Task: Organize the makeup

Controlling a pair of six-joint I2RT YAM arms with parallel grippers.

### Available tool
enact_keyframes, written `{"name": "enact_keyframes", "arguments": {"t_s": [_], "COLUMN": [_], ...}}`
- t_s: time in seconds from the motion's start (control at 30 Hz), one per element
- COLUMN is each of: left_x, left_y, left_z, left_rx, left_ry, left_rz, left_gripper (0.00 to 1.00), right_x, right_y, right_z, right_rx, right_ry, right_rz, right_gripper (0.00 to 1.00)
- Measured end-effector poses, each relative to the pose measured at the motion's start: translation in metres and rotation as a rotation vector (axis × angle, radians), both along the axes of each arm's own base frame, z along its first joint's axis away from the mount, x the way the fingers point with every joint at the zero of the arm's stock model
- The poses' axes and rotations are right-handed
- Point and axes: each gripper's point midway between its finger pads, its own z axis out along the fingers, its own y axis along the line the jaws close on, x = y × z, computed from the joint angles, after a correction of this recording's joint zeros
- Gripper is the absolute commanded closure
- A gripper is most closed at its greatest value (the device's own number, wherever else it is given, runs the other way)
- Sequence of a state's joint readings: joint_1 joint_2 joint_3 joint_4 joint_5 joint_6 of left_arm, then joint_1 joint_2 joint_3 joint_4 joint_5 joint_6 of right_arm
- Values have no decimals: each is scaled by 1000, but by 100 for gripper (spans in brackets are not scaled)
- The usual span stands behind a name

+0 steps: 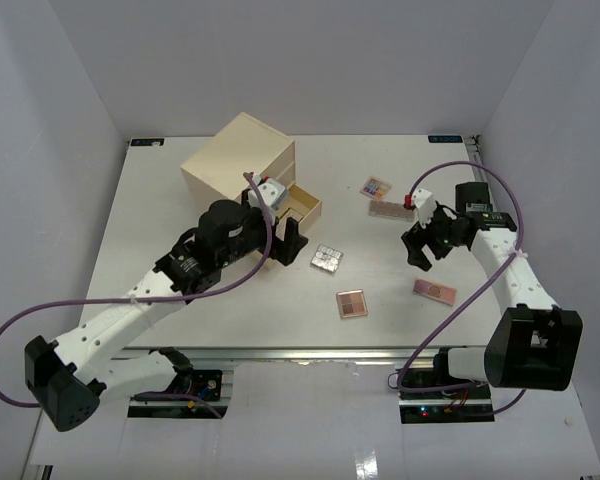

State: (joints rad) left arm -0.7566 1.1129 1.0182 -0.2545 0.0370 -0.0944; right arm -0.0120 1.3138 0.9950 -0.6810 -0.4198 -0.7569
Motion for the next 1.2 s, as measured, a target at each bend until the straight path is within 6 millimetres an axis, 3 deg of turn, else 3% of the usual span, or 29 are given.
{"name": "enact_keyframes", "arguments": {"t_s": [0.2, 0.4, 0.63, 0.8, 1.2], "left_x": [-16, -19, -22, -22, -21], "left_y": [7, 10, 15, 16, 18], "left_z": [-28, -19, -9, -9, -13], "left_rx": [-14, -34, -51, -50, -42], "left_ry": [28, 1, -35, -39, -36], "left_rz": [-29, -35, -30, -25, -15], "left_gripper": [2, 2, 2, 2, 2], "right_x": [-43, -71, -79, -74, -60], "right_y": [-19, -34, -48, -54, -46], "right_z": [-16, -46, -70, -80, -96], "right_rx": [-173, -278, -357, -391, -433], "right_ry": [34, 117, 172, 185, 161], "right_rz": [188, 325, 366, 372, 400], "right_gripper": [10, 10, 10, 10, 10]}}
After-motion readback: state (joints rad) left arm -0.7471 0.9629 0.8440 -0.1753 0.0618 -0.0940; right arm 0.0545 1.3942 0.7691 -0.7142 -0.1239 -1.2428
